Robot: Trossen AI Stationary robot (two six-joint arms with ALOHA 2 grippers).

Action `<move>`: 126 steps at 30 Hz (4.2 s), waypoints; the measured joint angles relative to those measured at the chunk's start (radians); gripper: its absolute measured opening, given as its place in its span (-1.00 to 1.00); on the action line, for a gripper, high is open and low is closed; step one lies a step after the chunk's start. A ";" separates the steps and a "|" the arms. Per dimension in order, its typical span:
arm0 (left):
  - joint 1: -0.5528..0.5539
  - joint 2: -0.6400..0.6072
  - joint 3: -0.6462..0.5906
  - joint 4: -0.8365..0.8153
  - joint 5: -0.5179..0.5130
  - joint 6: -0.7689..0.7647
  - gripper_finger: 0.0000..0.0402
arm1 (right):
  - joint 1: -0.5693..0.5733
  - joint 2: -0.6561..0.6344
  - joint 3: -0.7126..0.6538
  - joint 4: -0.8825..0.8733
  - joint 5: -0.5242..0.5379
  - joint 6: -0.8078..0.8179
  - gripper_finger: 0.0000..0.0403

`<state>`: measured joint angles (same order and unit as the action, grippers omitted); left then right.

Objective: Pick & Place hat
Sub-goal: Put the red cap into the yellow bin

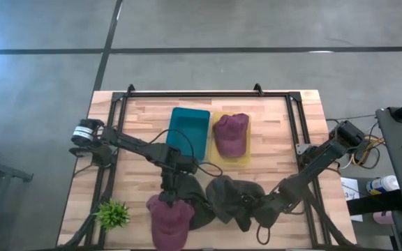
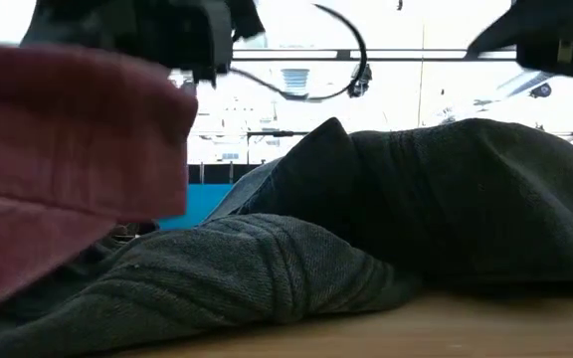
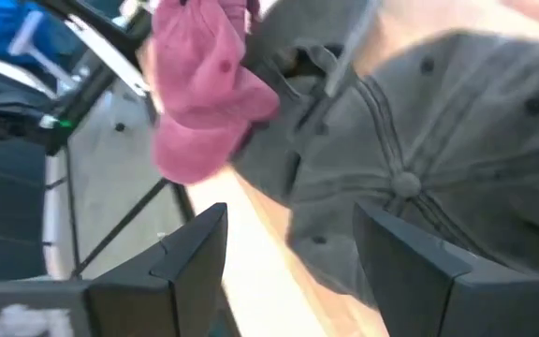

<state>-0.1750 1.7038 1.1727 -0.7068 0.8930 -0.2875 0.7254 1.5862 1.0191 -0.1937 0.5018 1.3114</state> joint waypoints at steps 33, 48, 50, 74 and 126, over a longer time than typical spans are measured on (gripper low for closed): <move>0.486 0.439 1.136 -0.305 -0.137 0.196 -0.86 | 0.158 -0.598 -0.012 -0.745 0.155 0.121 -0.20; 0.506 0.432 1.033 -0.312 -0.244 0.428 -0.86 | 0.158 -0.598 -0.016 -0.793 0.187 0.186 -0.36; 0.505 0.453 1.032 -0.239 -0.236 0.422 -0.84 | 0.158 -0.598 -0.017 -0.799 0.188 0.205 -0.37; 0.434 0.553 1.079 -0.135 -0.265 0.804 -0.83 | 0.158 -0.597 -0.021 -0.798 0.171 0.245 -0.36; 0.426 0.409 0.783 -0.386 -0.912 0.232 -0.19 | 0.158 -0.597 -0.227 -0.788 0.235 0.395 0.31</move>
<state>0.2512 2.1128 1.9560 -1.0928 -0.0189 -0.0559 0.8836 0.9894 0.7917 -0.9817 0.7367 1.7065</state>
